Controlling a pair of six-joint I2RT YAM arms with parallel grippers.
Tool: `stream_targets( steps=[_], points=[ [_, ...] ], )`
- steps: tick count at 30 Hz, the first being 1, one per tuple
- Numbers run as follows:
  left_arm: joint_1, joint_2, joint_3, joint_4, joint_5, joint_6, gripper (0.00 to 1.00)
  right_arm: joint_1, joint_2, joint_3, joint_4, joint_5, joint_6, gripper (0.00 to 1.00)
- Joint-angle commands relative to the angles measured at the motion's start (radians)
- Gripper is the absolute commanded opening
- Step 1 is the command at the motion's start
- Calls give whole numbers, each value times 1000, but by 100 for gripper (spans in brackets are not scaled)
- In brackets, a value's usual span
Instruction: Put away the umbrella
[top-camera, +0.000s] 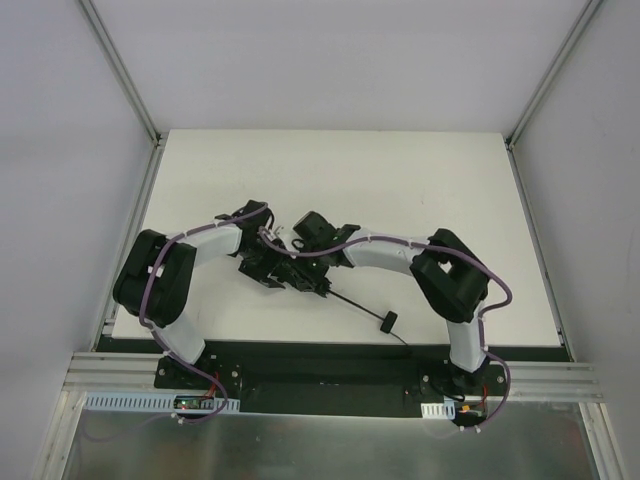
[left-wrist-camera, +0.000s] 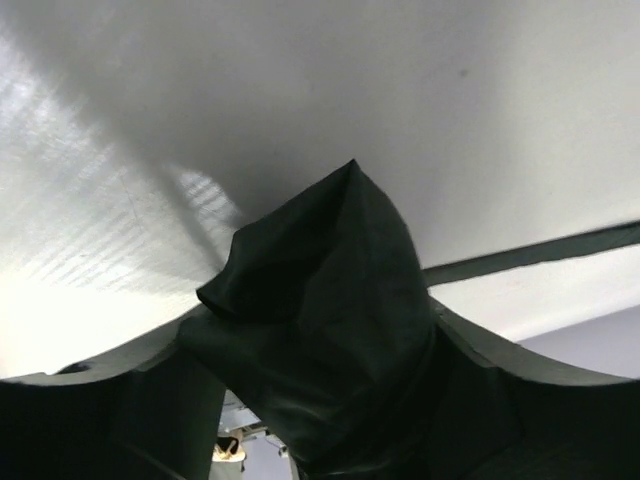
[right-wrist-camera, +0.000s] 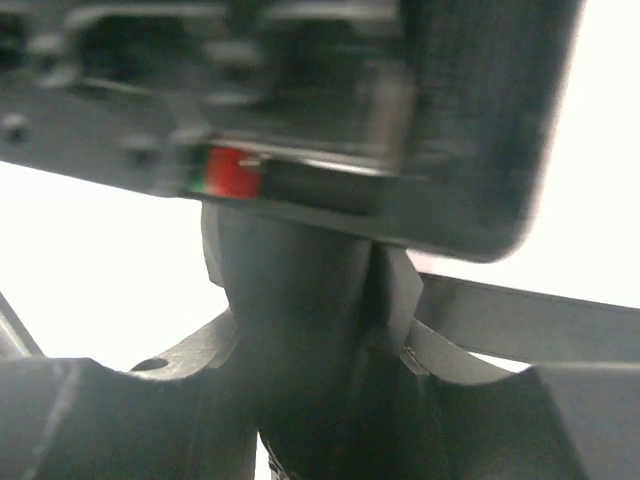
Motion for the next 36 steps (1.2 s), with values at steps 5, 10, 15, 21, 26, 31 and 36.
stream_targets(
  steps=[5, 10, 15, 21, 26, 31, 36],
  points=[
    [4, -81, -135, 73, -39, 62, 74, -175, 164, 24, -84, -467, 115, 0],
    [-1, -81, -171, 142, -25, 54, 70, -249, 234, 24, -39, -648, 200, 0],
    [-8, -67, -172, 154, -32, 62, 50, -289, 300, 52, -38, -745, 247, 0],
    [-11, -75, -177, 162, -34, 56, 4, -304, 316, 81, -65, -722, 275, 1],
    [-11, -103, -212, 139, -19, -33, 0, -303, 215, 72, -110, -572, 241, 39],
    [-11, -72, -175, 41, -8, -76, 0, -269, 61, 8, -96, -411, 182, 65],
    [-11, -35, -126, -44, -8, -105, 0, -168, -66, -52, -58, -149, 123, 72]
  ],
)
